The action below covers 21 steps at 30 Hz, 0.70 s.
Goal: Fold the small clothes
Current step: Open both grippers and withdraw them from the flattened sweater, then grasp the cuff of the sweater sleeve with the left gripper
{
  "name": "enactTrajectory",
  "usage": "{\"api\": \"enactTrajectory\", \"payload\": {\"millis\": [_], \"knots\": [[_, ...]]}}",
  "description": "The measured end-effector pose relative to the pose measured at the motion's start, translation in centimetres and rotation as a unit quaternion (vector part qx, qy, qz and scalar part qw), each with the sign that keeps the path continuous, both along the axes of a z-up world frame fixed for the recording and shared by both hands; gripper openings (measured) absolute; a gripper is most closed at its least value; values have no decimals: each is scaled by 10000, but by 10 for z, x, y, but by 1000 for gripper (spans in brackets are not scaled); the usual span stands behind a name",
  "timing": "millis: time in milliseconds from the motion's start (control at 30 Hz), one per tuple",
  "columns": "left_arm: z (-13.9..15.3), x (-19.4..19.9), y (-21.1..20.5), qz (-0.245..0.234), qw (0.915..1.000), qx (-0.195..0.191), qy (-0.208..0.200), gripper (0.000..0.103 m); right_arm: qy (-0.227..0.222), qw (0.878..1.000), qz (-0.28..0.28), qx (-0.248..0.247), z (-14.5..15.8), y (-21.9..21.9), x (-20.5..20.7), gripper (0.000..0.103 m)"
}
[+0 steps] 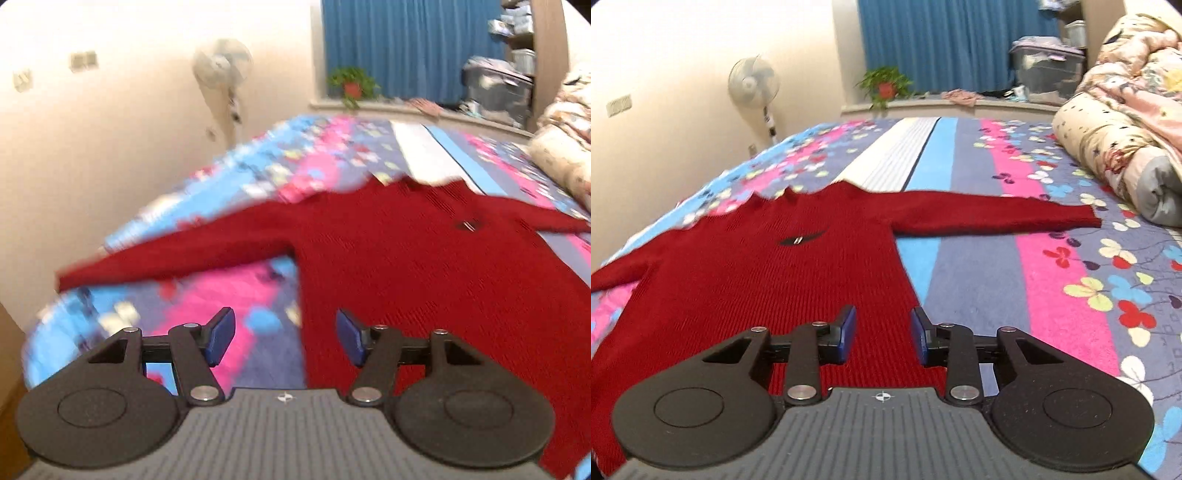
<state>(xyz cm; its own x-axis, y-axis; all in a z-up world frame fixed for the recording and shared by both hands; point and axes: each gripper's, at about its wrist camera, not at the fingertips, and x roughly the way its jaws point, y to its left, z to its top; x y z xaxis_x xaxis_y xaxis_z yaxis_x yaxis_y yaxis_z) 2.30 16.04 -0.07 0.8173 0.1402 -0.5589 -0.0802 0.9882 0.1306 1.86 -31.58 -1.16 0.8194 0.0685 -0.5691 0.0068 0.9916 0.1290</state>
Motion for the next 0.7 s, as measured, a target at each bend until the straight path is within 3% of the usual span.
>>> {"api": "enactTrajectory", "payload": {"millis": [133,200,300,367,467,567,633,700], "knots": [[23,35,13,83,9993,75,-357,73,-91,9998,-127,116,0,-4,1,34],[30,54,23,132,9987,-35,-493,89,-76,9999,-111,92,-1,-3,3,34],[24,76,38,147,9983,-284,-487,89,-108,9999,-129,-35,-3,-1,4,35],[9,81,45,379,9980,-97,-504,89,-177,9997,-150,-88,-2,1,3,35],[-9,97,44,769,9962,395,60,88,-348,9985,-263,-318,0,4,2,39],[-11,102,40,879,9925,792,-298,89,-346,9985,-299,-317,0,4,6,41],[-14,107,40,914,9918,859,-245,89,-276,9987,-306,-308,-1,4,11,42],[-17,113,43,928,9933,680,-118,89,-231,9986,-330,-349,-3,7,15,42]]}}
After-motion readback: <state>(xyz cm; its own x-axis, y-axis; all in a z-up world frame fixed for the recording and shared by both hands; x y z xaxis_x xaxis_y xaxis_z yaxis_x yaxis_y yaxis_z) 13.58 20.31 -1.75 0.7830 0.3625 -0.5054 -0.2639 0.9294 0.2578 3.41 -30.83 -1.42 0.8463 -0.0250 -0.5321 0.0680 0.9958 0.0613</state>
